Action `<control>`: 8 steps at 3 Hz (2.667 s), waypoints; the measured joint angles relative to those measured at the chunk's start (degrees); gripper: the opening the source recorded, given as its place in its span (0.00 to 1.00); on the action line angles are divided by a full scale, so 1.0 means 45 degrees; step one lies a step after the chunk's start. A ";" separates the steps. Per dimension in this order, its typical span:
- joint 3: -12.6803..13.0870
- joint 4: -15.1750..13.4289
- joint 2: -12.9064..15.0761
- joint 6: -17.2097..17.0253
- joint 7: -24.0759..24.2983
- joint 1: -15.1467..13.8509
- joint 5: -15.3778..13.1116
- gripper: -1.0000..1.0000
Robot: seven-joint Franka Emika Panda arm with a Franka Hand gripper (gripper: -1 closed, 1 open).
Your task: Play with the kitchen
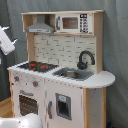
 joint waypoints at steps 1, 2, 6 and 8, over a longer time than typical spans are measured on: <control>0.0066 -0.0621 -0.0608 0.0843 -0.0412 0.0391 -0.0002 1.00; 0.0104 -0.1300 -0.1160 0.1805 -0.0980 0.0816 -0.0005 1.00; 0.0796 -0.4279 -0.1643 0.5434 -0.2124 0.2589 -0.1282 1.00; 0.0796 -0.6061 -0.1608 0.7242 -0.2787 0.3662 -0.1807 1.00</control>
